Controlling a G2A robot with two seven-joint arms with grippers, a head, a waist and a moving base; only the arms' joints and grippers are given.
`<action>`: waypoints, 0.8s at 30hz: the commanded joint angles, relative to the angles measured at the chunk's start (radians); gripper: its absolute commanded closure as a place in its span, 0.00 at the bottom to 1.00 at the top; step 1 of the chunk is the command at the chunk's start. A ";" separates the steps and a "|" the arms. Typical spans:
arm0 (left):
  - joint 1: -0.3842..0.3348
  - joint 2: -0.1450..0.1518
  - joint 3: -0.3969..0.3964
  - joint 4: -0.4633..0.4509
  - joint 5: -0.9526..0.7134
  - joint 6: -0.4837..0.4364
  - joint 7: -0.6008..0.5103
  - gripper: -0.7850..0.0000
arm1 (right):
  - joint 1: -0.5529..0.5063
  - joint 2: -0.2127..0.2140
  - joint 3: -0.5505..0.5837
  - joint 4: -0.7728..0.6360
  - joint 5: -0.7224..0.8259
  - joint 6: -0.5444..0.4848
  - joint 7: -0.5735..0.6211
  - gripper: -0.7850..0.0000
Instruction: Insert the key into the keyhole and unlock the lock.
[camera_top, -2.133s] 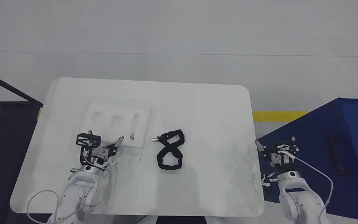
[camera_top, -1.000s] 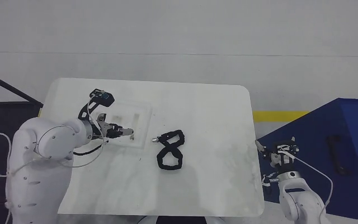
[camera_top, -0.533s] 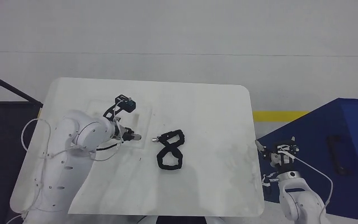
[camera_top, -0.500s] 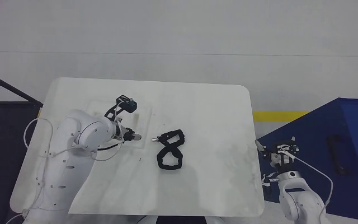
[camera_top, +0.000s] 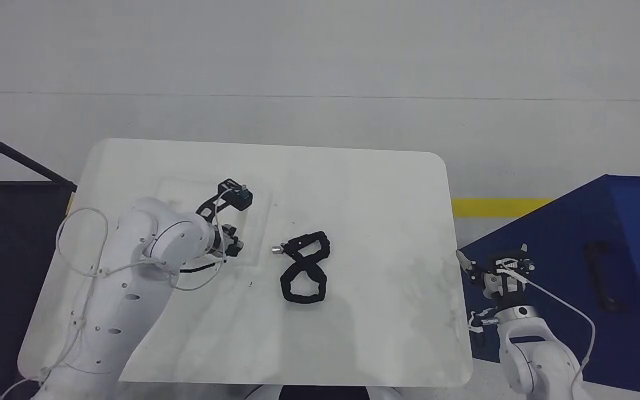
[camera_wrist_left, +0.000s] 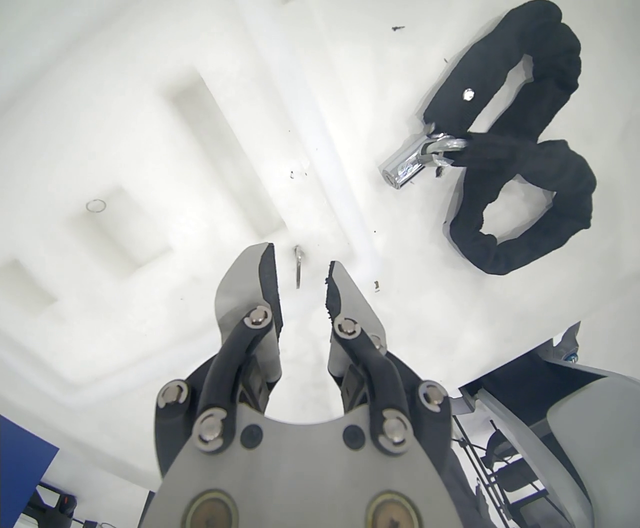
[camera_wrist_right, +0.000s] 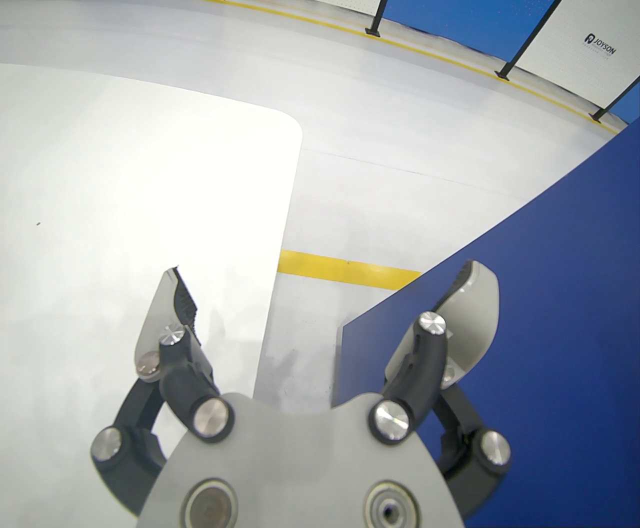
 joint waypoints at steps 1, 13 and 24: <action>-0.004 0.006 0.010 0.006 -0.015 0.003 0.000 0.81 | 0.000 0.000 0.000 0.000 0.000 0.000 0.000 0.00; -0.045 0.027 0.047 0.043 -0.034 0.045 0.000 0.86 | 0.000 0.000 0.000 0.000 0.000 0.000 0.000 0.00; -0.072 0.027 0.080 0.088 -0.035 0.045 0.006 0.93 | 0.000 0.000 0.000 0.000 0.000 0.000 0.000 0.00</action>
